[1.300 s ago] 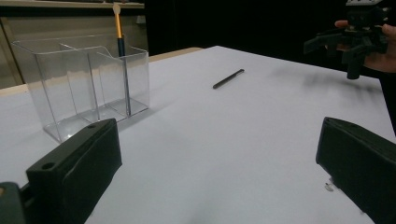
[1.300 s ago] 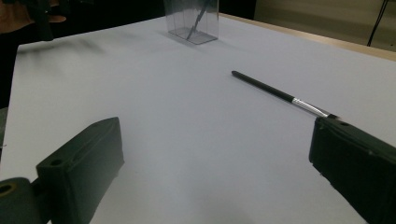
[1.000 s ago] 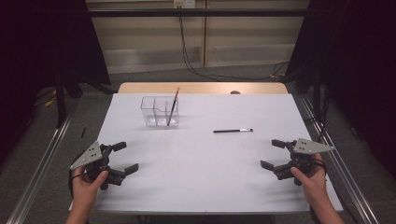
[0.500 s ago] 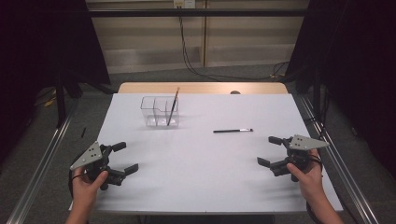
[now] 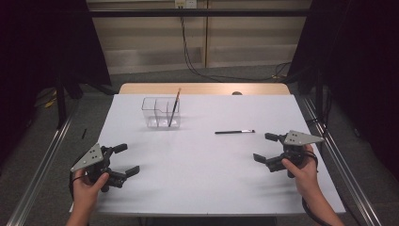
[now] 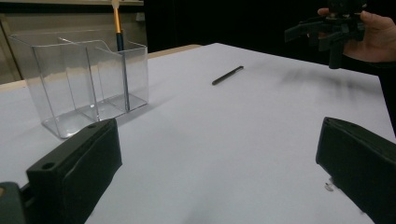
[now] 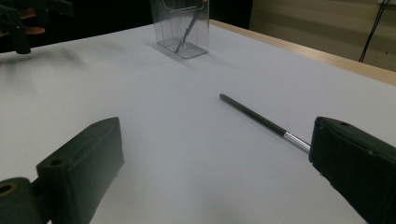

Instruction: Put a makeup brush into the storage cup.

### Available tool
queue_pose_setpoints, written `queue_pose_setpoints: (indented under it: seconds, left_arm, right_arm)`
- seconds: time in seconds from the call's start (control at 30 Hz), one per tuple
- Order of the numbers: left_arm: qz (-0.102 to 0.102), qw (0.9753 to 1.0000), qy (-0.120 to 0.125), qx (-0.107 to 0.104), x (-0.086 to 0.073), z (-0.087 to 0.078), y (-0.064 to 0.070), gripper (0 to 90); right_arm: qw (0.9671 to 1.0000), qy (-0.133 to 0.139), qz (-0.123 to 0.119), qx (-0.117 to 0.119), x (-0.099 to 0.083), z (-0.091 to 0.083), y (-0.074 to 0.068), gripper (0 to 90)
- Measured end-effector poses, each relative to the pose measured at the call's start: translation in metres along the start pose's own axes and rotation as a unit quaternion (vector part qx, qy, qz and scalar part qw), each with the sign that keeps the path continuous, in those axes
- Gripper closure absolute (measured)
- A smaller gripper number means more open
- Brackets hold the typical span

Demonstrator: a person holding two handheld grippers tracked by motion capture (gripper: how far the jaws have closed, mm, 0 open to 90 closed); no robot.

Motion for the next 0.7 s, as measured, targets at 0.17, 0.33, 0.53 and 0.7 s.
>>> queue_pose_setpoints:
  seconds: [0.17,0.33,0.53,0.7]
  left_arm:
    - [0.003,1.0000,-0.003,0.003,0.000,0.000,0.001,0.0]
    - [0.003,1.0000,-0.001,0.005,0.000,-0.002,0.001,0.0]
    - [0.004,1.0000,0.001,0.005,0.002,-0.001,0.002,0.0]
    - [0.003,1.0000,0.000,0.004,0.000,-0.002,0.001,0.0]
  right_arm:
    - [1.0000,0.005,0.001,0.000,0.005,0.005,0.002,2.5]
    - [1.0000,0.004,0.001,-0.004,0.007,0.008,0.004,2.5]
    - [0.9999,0.007,0.006,-0.011,0.010,0.012,0.008,2.5]
    - [0.9998,0.008,0.009,-0.014,0.015,0.021,0.010,2.5]
Point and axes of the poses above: each handheld gripper's, and its own axes: z roughly forward along the jaws, x roughly out of its top, y roughly to its right, the point moved 3 cm from there along z, roughly forward along the jaws, and after that the axes turned 12 degrees about -x, right-handed, at the moved point
